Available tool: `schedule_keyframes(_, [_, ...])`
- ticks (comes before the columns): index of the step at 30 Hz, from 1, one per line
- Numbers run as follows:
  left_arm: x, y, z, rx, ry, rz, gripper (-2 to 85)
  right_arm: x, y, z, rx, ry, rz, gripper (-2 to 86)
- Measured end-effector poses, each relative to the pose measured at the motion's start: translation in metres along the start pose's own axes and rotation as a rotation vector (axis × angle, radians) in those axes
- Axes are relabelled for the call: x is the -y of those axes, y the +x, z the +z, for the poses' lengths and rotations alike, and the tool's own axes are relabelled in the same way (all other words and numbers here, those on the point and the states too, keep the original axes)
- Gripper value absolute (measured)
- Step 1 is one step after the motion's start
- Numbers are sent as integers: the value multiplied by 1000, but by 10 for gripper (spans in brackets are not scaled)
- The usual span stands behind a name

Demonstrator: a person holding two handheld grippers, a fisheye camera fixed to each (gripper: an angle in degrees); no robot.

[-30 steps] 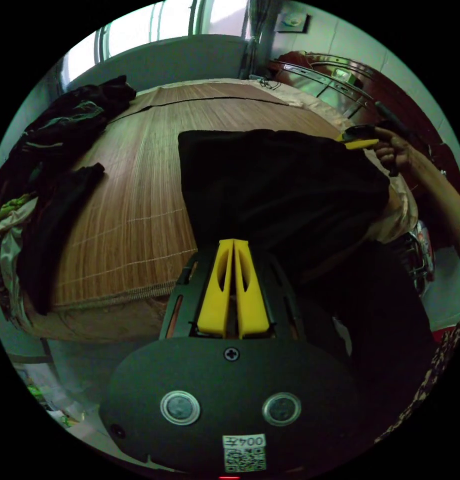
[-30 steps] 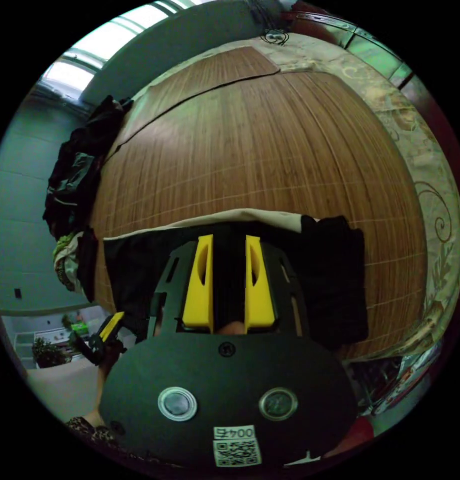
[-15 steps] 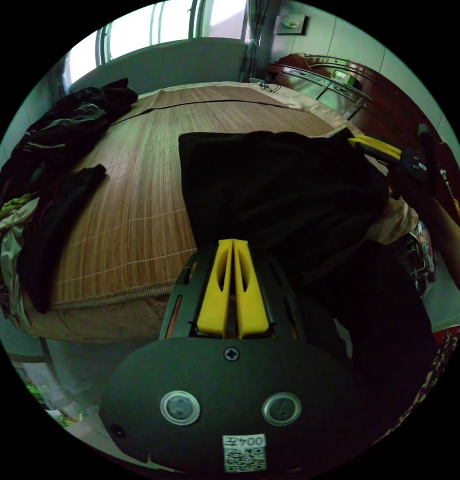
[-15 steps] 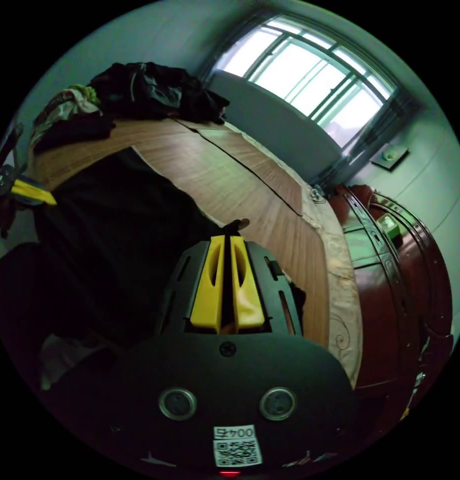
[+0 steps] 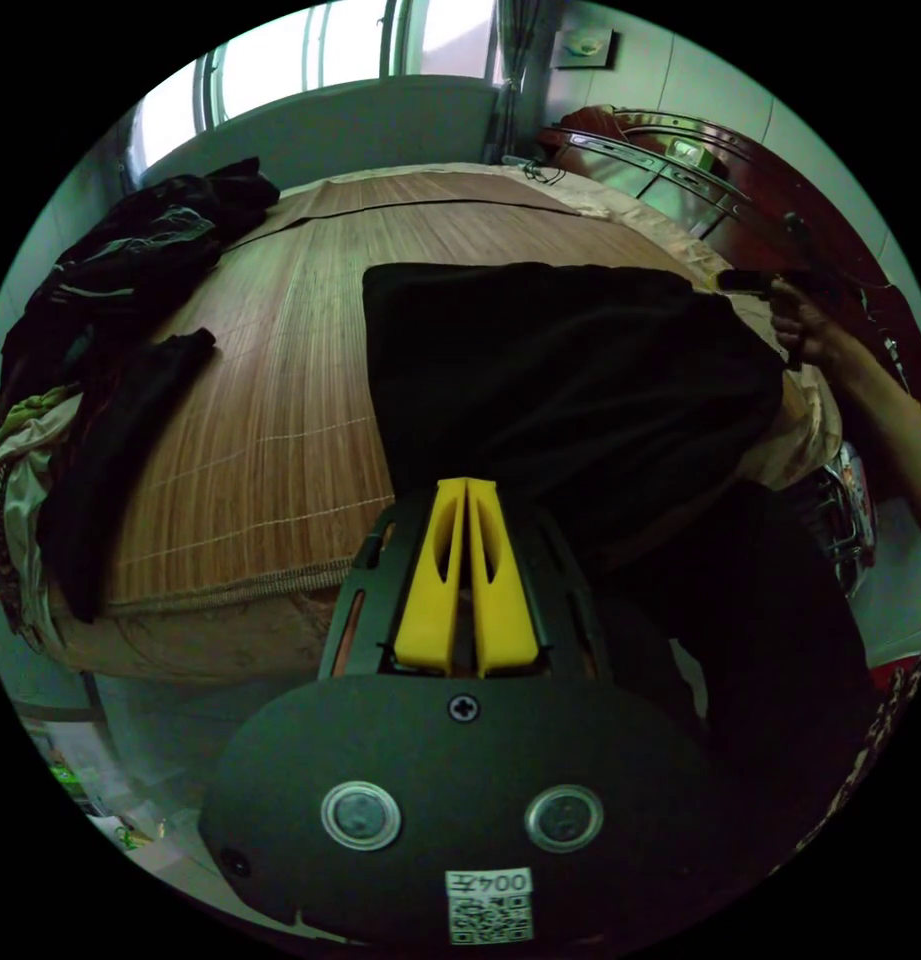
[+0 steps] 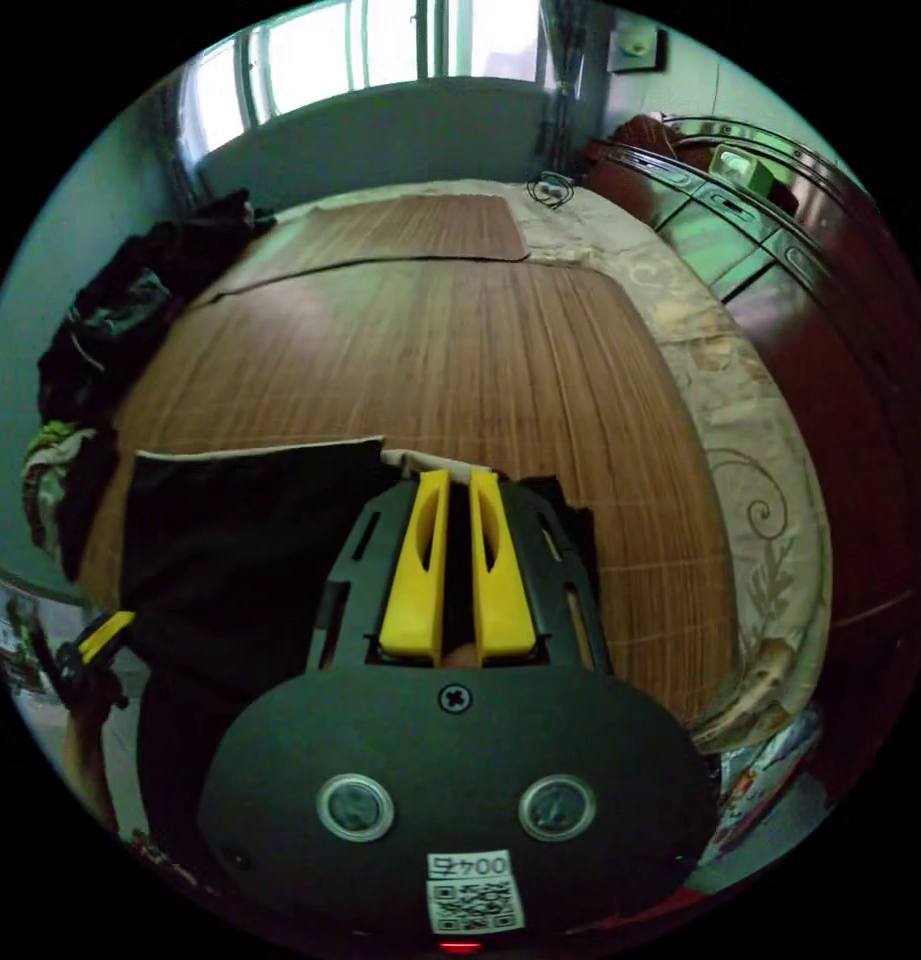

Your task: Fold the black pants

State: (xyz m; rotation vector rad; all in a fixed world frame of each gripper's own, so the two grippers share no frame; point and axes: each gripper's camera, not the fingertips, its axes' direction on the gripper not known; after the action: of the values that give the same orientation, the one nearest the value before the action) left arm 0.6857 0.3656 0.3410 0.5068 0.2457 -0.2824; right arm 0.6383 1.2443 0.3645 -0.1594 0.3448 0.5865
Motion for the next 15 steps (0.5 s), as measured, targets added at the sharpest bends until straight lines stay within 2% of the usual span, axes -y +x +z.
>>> schedule_keyframes(5, [0,0,1,-7,11,-5,1,-80,15,-40,239,-1,8,55])
schedule_keyframes(10, [4,4,1,0,0,6,2,-129,16,-25,250,-42,27,63])
schedule_keyframes(15, [7,6,1,-5,-4,13,2,-136,15,-18,286,10,73,68])
